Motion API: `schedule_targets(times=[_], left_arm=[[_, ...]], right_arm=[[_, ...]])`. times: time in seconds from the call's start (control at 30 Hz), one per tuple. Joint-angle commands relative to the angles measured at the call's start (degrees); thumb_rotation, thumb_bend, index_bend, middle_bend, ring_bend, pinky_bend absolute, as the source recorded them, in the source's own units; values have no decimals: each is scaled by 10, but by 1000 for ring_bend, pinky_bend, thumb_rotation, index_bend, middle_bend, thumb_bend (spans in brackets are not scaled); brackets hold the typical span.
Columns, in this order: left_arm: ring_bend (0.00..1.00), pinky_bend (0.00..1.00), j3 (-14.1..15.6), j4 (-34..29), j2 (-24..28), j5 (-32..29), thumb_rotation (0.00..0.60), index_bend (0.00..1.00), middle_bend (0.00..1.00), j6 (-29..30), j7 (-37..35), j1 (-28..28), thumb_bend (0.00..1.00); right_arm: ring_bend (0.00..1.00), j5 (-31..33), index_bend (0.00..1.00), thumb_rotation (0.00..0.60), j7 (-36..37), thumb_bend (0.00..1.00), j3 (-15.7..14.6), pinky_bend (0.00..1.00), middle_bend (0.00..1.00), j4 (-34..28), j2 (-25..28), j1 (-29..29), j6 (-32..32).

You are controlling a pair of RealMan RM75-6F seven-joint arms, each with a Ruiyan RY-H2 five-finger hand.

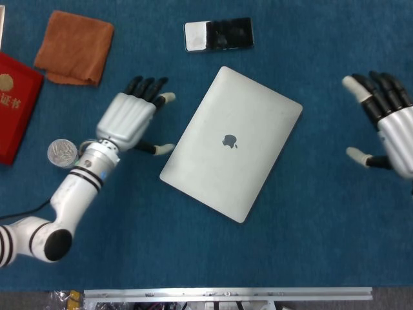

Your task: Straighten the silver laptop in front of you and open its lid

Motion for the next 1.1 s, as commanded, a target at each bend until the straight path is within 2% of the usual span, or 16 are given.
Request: schedule_targets(times=[0.03, 0.43, 0.63, 1.1], left_arm=[[0, 0, 0, -31, 32, 7, 600, 87, 0, 28, 1, 19, 139], [0, 0, -5, -100, 135, 35, 600, 86, 0, 82, -70, 79, 138], [0, 0, -4, -122, 176, 54, 600, 86, 0, 91, -110, 102, 139], [0, 0, -7, -131, 217, 98, 600, 86, 0, 106, -171, 138, 138]], right_arm=[[0, -26, 0, 600, -10, 88, -12, 84, 93, 3, -12, 14, -17], [0, -95, 0, 600, -54, 87, -48, 84, 92, 26, -69, 60, -83], [0, -104, 0, 600, -72, 87, -59, 85, 91, 50, -104, 76, -114], [0, -116, 0, 600, -103, 87, -87, 85, 86, 89, -148, 82, -132]])
